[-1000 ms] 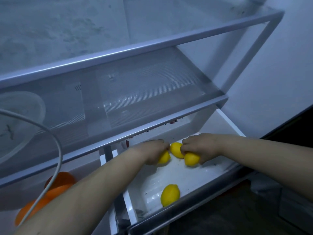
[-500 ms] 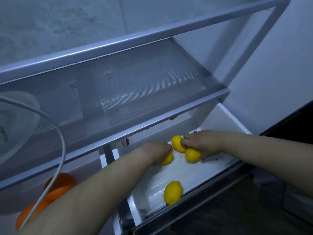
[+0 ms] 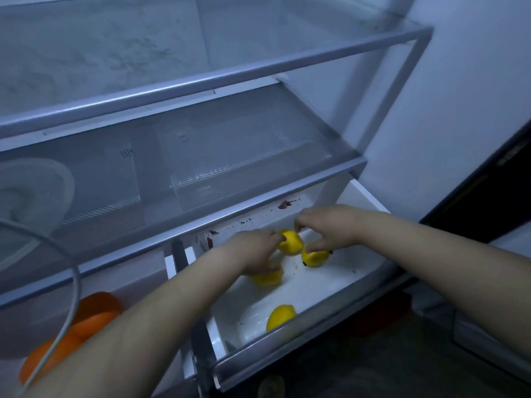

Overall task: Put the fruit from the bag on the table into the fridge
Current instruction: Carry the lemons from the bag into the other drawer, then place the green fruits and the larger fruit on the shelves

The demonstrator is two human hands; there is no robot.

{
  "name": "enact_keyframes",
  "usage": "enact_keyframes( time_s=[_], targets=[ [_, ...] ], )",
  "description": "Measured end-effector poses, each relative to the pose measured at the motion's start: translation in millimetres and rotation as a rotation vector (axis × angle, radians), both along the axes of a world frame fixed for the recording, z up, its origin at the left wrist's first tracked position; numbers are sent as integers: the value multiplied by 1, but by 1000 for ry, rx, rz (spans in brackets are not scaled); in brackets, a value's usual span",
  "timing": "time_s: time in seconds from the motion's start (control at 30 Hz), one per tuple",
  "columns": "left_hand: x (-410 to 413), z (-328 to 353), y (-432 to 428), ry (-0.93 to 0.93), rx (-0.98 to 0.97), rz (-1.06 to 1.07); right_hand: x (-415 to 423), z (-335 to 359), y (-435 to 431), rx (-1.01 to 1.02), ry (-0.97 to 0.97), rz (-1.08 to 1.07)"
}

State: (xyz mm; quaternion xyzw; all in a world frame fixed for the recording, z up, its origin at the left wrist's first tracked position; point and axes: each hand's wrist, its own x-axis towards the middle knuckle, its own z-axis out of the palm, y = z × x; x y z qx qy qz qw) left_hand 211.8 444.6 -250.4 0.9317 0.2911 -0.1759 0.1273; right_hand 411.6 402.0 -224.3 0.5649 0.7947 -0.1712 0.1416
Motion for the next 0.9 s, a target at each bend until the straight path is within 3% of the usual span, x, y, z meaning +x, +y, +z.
enact_keyframes(
  time_s=[0.17,0.6,0.73,0.9],
  targets=[
    [-13,51,-25,-158,-13,168,-17,44,-21,142,-11,-21],
    [-64,125,-185,-506,629,593,-62,102,-132,606,391,38],
    [-95,126,-238,-461,696,773,-92,104,-157,682,497,115],
    [-152,132,-310,-389,791,999,-165,109,-186,621,628,334]
  ],
)
